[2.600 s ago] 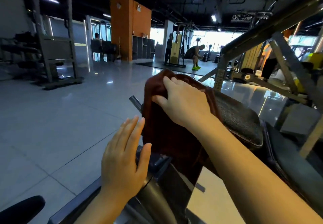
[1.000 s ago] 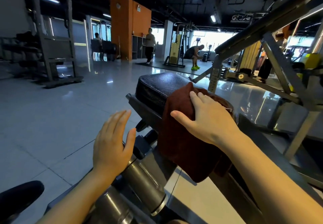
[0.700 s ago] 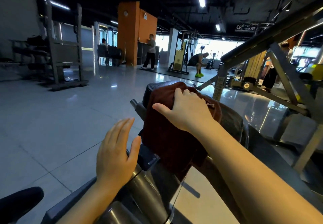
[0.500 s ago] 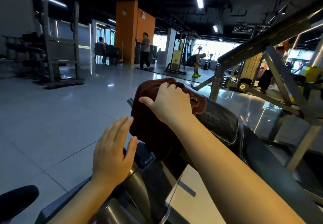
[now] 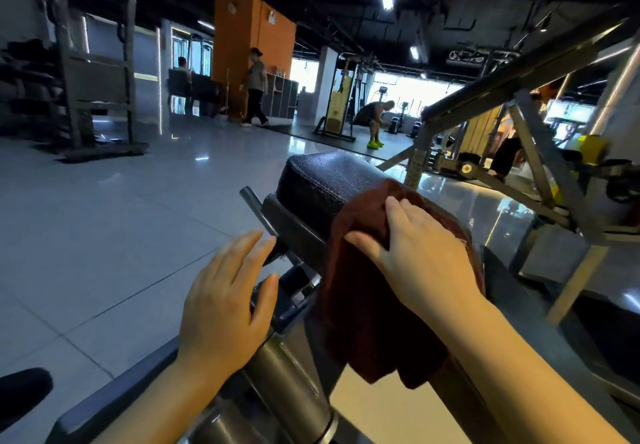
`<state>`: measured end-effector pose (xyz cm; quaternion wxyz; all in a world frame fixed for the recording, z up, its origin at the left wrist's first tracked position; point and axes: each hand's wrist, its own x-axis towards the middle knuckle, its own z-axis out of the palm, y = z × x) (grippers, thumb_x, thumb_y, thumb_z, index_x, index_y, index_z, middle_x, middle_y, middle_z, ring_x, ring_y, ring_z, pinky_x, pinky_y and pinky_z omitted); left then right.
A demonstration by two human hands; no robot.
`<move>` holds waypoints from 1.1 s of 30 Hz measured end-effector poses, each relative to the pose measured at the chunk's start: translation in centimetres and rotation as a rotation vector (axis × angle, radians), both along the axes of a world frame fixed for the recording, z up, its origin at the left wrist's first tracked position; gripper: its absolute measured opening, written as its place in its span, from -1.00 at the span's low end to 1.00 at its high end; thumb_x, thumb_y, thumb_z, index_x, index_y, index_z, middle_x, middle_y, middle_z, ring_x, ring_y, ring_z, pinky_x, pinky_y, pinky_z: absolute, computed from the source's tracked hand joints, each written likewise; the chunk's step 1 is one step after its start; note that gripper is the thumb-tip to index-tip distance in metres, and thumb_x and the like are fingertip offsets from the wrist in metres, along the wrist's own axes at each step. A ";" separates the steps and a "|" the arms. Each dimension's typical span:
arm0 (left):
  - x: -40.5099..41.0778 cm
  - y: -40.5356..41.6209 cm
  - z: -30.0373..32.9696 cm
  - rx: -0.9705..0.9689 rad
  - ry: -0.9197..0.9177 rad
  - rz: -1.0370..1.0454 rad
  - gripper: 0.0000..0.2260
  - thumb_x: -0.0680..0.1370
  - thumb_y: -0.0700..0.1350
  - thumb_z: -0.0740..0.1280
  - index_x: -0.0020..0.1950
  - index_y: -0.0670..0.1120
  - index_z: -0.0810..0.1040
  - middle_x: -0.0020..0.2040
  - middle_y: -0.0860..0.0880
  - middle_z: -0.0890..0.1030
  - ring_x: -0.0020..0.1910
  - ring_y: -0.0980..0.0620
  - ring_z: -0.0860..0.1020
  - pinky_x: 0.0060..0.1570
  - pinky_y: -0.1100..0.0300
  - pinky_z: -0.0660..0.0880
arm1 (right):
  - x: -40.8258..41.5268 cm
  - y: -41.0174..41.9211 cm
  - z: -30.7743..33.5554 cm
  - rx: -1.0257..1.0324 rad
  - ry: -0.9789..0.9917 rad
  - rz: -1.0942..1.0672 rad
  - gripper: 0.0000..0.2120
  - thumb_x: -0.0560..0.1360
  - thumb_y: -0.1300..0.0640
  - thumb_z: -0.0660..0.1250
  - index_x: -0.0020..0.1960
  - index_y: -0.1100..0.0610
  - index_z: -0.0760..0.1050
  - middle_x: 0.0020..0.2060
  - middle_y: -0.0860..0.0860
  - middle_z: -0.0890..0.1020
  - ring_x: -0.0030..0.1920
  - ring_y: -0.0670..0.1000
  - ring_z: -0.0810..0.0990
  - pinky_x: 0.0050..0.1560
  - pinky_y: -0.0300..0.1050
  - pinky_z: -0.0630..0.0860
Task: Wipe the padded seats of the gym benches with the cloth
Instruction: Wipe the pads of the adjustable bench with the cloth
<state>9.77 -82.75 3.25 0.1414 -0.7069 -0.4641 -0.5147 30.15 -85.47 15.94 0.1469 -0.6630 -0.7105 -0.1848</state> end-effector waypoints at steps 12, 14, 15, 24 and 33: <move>-0.6 0.5 -0.1 -0.083 -0.031 -0.016 -0.58 0.58 0.05 0.14 0.39 -0.08 0.38 0.37 -0.10 0.45 0.29 -0.03 0.42 0.15 0.05 0.37 | -4.9 4.8 2.2 -0.025 0.142 0.141 -0.13 0.46 -0.46 0.11 0.56 0.06 0.09 0.50 0.16 0.26 0.47 0.20 0.25 0.36 0.20 0.34; -1.0 0.3 -0.1 -0.078 0.029 -0.028 -0.63 0.58 0.06 0.14 0.33 -0.05 0.43 0.36 -0.08 0.45 0.26 -0.02 0.42 0.14 0.03 0.34 | -2.9 2.7 1.4 0.135 0.097 0.231 -0.24 0.51 -0.33 0.22 0.56 0.01 0.10 0.54 0.11 0.17 0.53 0.16 0.14 0.40 0.28 0.25; -1.1 0.1 0.0 -0.046 0.066 -0.035 -0.66 0.58 0.06 0.14 0.29 -0.04 0.46 0.35 -0.08 0.45 0.24 -0.02 0.42 0.13 0.02 0.32 | -1.7 1.7 0.6 0.269 0.047 0.258 -0.31 0.51 -0.23 0.29 0.52 0.05 0.22 0.50 0.13 0.27 0.49 0.18 0.24 0.36 0.30 0.30; -0.5 4.4 9.6 0.196 0.397 -0.052 -0.63 0.52 -0.08 0.37 0.32 -0.05 0.49 0.31 -0.08 0.54 0.30 -0.11 0.47 0.28 -0.10 0.34 | 2.4 -0.5 -0.9 0.404 0.024 0.201 -0.50 0.51 -0.26 0.14 -0.04 0.13 0.63 -0.17 0.02 0.69 -0.10 0.07 0.67 0.20 0.13 0.49; -1.5 5.5 14.7 0.054 0.510 -0.169 -0.66 0.49 0.13 0.22 0.05 -0.02 0.67 0.03 0.03 0.67 0.04 -0.06 0.63 0.06 0.03 0.39 | 0.5 0.0 -2.2 0.463 0.039 0.234 -0.86 0.49 0.08 0.33 -0.13 0.15 0.54 -0.30 0.03 0.60 -0.29 0.09 0.59 -0.34 -0.01 0.54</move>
